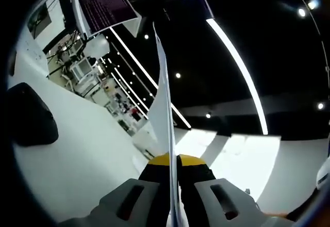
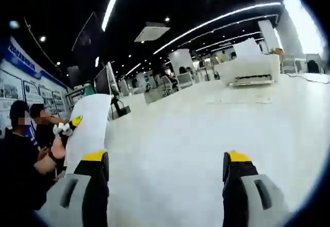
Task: Organize the stack of printing papers by aligning and flattening the scattered papers on the table
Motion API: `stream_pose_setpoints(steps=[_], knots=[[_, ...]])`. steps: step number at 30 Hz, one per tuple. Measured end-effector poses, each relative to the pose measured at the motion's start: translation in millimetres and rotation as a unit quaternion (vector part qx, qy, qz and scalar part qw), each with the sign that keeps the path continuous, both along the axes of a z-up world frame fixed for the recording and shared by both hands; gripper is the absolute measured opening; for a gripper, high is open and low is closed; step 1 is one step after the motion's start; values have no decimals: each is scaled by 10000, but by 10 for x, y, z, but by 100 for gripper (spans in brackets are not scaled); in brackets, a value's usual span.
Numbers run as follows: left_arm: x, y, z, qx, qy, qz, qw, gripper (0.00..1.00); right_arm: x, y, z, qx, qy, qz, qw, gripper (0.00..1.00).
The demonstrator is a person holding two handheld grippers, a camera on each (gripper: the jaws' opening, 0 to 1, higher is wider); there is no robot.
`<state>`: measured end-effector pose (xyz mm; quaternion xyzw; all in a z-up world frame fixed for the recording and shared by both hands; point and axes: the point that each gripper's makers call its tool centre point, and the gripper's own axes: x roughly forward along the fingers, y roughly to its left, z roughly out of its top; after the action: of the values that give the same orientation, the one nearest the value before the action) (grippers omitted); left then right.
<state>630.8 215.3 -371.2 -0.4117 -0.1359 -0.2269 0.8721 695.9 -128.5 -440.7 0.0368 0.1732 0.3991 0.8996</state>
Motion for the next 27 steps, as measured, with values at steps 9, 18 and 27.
stream_pose_setpoints(steps=[9, 18, 27], knots=[[-4, 4, 4, -14, -23, -21, 10000, 6, -342, 328, -324, -1177, -568, 554, 9899, 84], [-2, 3, 2, -11, -27, -31, 10000, 6, -415, 237, -478, -1207, -160, 581, 9909, 74], [-11, -4, -3, 43, -31, -15, 10000, 6, -335, 138, -425, -1140, -370, 252, 9925, 44]])
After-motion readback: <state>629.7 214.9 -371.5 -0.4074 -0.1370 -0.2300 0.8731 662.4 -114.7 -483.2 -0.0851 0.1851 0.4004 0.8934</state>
